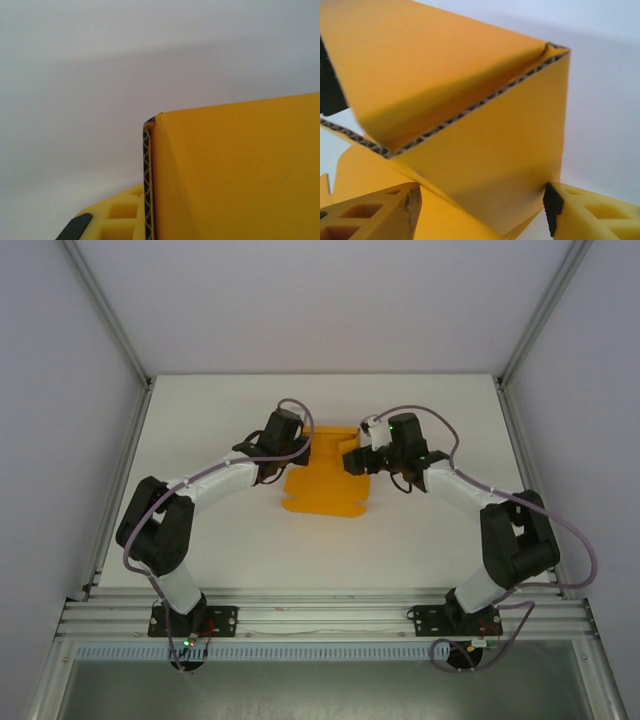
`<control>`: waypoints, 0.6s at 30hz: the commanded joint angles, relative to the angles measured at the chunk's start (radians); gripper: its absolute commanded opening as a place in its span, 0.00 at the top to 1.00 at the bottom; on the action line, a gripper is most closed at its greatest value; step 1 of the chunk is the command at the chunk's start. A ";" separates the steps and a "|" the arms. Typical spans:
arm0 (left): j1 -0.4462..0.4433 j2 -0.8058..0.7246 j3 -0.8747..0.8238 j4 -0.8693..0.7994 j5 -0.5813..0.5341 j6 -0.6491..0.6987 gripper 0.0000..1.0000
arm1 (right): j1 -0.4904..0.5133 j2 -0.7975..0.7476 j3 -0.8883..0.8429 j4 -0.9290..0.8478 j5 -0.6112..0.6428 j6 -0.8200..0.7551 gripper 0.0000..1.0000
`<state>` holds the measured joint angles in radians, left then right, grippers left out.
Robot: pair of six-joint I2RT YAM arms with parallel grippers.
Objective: Assemble paper box
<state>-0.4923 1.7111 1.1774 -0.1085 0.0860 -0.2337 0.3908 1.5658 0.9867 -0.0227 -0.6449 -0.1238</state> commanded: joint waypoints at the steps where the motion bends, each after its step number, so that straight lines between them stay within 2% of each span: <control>1: -0.029 -0.038 0.008 0.011 0.081 0.018 1.00 | 0.002 -0.049 -0.007 0.019 -0.057 -0.031 0.30; 4: -0.029 -0.036 0.014 0.005 0.079 0.015 1.00 | 0.003 -0.069 -0.028 0.049 -0.049 -0.028 0.30; 6: -0.029 -0.035 0.015 0.007 0.092 0.011 1.00 | 0.008 -0.072 -0.025 0.046 0.024 -0.014 0.34; 12: -0.036 -0.031 0.024 0.020 0.146 0.017 1.00 | 0.074 -0.023 0.001 0.096 0.321 -0.001 0.32; 18: -0.053 -0.024 0.031 0.026 0.162 0.028 1.00 | 0.081 0.066 0.046 0.179 0.381 0.053 0.50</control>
<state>-0.4969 1.7111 1.1774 -0.1081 0.1181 -0.2333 0.4664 1.5860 0.9836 0.0418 -0.3569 -0.1020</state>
